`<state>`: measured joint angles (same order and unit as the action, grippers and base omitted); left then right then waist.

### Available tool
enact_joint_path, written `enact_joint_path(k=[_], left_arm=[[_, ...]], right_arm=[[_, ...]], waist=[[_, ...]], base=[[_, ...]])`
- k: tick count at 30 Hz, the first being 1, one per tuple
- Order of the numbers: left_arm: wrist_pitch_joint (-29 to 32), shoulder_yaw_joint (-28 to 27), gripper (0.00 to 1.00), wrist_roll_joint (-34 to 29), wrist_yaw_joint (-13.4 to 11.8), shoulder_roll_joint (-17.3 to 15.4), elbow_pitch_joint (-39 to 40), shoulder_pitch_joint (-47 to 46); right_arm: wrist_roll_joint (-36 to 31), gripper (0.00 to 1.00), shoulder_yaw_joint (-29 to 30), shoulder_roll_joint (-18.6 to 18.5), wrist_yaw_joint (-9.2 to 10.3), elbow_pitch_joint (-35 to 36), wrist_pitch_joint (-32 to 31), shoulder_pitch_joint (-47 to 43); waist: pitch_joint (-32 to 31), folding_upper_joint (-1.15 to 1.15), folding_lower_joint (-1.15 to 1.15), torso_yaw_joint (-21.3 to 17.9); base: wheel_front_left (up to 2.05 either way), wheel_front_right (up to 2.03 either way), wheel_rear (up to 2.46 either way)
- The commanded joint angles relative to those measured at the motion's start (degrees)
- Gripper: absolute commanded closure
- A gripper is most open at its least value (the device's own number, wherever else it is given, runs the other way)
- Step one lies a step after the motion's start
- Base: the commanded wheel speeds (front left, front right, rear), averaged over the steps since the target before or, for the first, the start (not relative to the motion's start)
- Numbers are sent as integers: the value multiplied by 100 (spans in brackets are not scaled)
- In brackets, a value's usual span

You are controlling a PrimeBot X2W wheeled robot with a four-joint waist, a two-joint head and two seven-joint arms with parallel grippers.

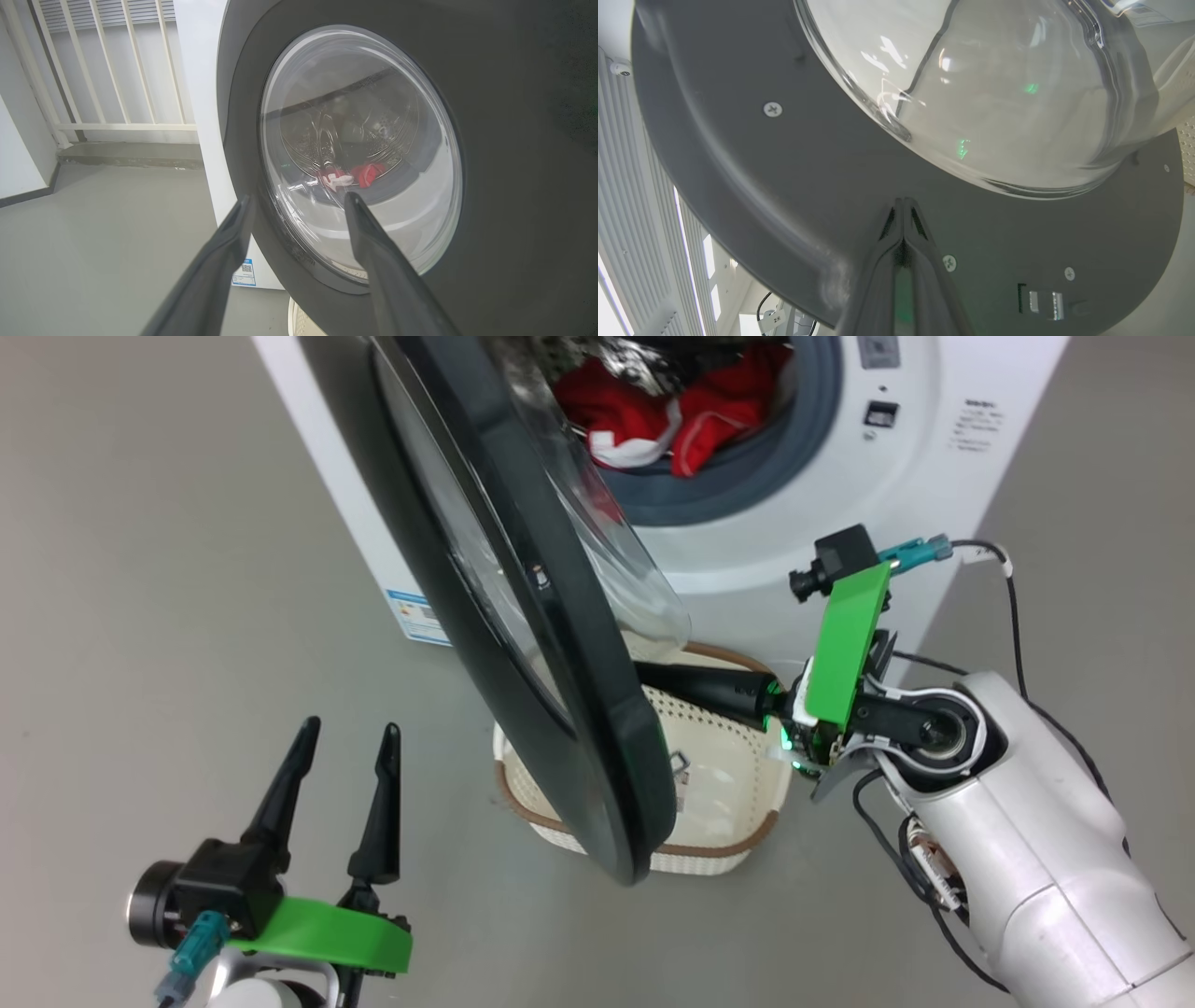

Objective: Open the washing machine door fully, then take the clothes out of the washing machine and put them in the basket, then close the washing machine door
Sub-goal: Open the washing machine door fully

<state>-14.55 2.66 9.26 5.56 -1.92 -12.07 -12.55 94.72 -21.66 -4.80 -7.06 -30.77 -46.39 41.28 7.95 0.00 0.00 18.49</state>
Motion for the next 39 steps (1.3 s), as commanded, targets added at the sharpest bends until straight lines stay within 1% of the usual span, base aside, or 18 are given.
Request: enact_joint_path(k=[1, 3, 4, 10, 18, 28, 33, 37, 38, 39], left_arm=[[-45, -144, 0, 75, -11, -97, 92, 29], [-45, -127, 0, 94, -16, -97, 60, 54], [-45, -127, 0, 94, -16, -97, 60, 54], [-45, -92, 0, 118, -35, -96, -32, 89], [-45, -102, 0, 104, 11, -96, -129, 80], [-45, -107, 0, 152, -24, -96, -63, 128], [-45, -148, 0, 133, -27, -96, -47, 166], [-45, -137, 0, 137, -34, -96, -72, 197], [-45, -125, 0, 141, -38, -96, -83, 192], [-45, -112, 0, 148, -45, -96, -91, 181]], right_arm=[[68, 100, -149, 187, -43, 174, 20, -54], [141, 100, -251, 189, -43, 180, 59, -99], [141, 100, -251, 189, -43, 180, 59, -99], [332, 100, -608, 190, -43, 247, 256, -186], [557, 100, -992, 191, -43, 268, 583, -160], [789, 100, -1540, 191, -43, 312, 957, 6], [863, 100, -1631, 191, -43, 299, 1039, 22], [829, 100, -1589, 191, -43, 247, 1115, -17], [768, 92, -1545, 191, -43, 219, 1194, -26], [687, 73, -1496, 191, -43, 186, 1286, -39]], waist=[[-252, 0, 0, 294], [-324, 0, 0, 414], [-324, 0, 0, 414], [-486, 0, 0, 789], [-582, 0, 0, 1143], [-541, 0, 0, 1213], [-555, 0, 0, 1210], [-580, 0, 0, 1189], [-586, 0, 0, 1183], [-593, 0, 0, 1175]], base=[[0, 0, 0], [0, 0, 0], [0, 0, 0], [0, 0, 0], [0, 0, 0], [0, 0, 0], [0, 0, 0], [0, 0, 0], [0, 0, 0], [0, 0, 0]])
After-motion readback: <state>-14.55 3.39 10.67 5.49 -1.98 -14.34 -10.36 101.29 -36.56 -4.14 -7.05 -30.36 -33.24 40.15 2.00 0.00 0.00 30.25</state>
